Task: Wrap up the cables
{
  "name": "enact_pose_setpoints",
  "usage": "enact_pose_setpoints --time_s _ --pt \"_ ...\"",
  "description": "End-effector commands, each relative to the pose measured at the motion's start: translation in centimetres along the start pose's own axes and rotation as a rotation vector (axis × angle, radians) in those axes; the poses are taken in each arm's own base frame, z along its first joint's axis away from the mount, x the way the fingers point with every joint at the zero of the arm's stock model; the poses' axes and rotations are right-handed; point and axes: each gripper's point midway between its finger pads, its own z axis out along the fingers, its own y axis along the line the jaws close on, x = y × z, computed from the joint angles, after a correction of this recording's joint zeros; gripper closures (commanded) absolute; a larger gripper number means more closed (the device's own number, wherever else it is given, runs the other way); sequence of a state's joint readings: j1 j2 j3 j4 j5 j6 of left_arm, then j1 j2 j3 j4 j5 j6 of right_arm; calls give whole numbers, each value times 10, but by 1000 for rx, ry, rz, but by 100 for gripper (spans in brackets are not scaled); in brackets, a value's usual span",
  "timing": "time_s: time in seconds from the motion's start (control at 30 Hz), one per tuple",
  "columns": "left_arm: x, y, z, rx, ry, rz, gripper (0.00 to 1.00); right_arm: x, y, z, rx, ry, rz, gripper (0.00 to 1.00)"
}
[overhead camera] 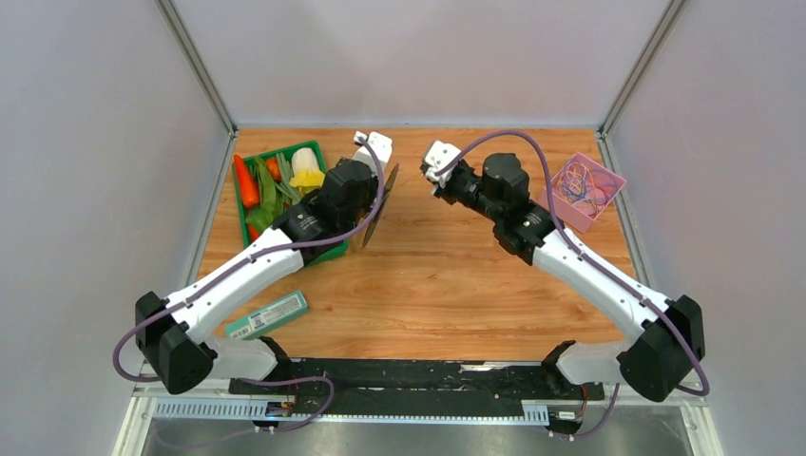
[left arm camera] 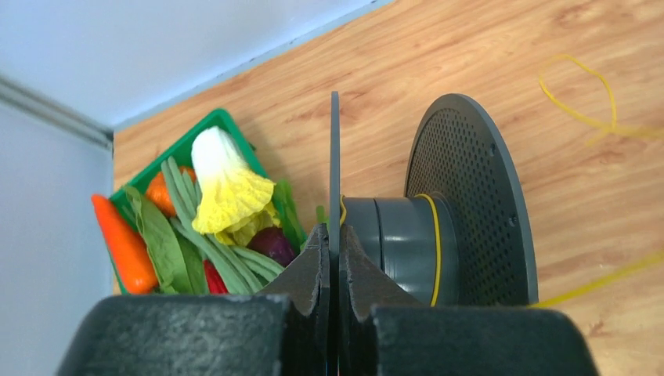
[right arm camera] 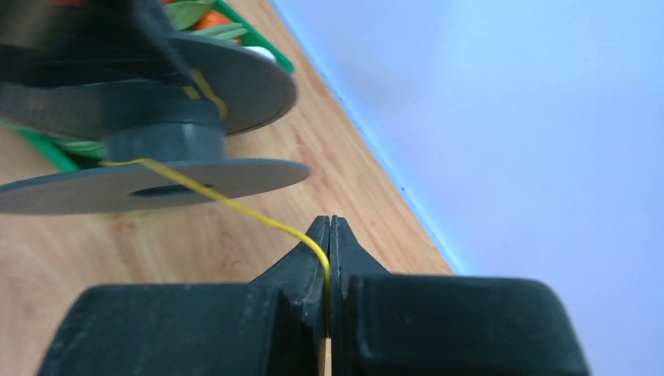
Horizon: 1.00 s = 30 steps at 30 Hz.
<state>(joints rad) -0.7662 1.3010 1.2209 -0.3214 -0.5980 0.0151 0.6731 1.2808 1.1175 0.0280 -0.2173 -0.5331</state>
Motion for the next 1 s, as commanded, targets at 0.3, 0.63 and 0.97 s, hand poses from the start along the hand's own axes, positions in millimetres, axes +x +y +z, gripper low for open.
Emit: enact_pose_setpoints --time_s 0.3,0.63,0.97 --pt "-63 -26 -78 436 -300 254 100 6 -131 8 295 -37 48 100" --pt "-114 -1 -102 389 -425 353 100 150 -68 -2 41 258 382 84" --pt "-177 12 -132 407 -542 294 100 178 -8 -33 -106 325 622 32"
